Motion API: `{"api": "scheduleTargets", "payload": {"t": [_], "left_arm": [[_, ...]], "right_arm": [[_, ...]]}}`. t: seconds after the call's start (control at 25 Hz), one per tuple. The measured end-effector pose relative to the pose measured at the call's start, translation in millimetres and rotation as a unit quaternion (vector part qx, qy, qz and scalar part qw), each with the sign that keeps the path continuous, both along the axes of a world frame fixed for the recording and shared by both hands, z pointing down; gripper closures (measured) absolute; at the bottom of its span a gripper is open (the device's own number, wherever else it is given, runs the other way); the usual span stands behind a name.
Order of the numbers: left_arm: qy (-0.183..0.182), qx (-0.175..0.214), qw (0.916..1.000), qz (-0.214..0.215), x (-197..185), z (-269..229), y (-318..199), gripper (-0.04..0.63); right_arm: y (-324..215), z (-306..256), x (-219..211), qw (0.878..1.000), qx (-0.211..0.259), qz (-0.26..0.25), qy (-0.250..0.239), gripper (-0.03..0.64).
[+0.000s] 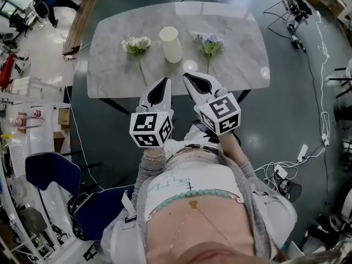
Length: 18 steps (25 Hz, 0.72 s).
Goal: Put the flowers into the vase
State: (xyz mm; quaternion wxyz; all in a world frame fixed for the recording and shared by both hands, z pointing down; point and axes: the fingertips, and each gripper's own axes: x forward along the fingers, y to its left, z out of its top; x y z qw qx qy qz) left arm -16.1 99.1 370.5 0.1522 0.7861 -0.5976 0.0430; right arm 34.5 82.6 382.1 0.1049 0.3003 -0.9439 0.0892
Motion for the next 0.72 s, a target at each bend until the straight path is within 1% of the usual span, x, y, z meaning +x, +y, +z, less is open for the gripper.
{"api": "scheduleTargets", "payload": {"t": [0.16,0.44,0.72], "left_arm": [[-0.003,-0.003,1.0000,-0.008,3.5,3.0,-3.1,0.594],[-0.001,-0.010,0.9999,-0.006,2.3,6.3,-13.4,0.594],[0.008,-0.013,0.9997,0.018,3.3,11.0,-35.1,0.594]], "right_arm": [[-5.1,-0.5,1.3,1.000,0.001,-0.012,-0.004,0.591],[-13.3,1.3,-3.9,1.000,-0.005,-0.017,-0.004,0.591],[-29.7,3.9,0.9,1.000,-0.009,0.010,0.001,0.591]]}}
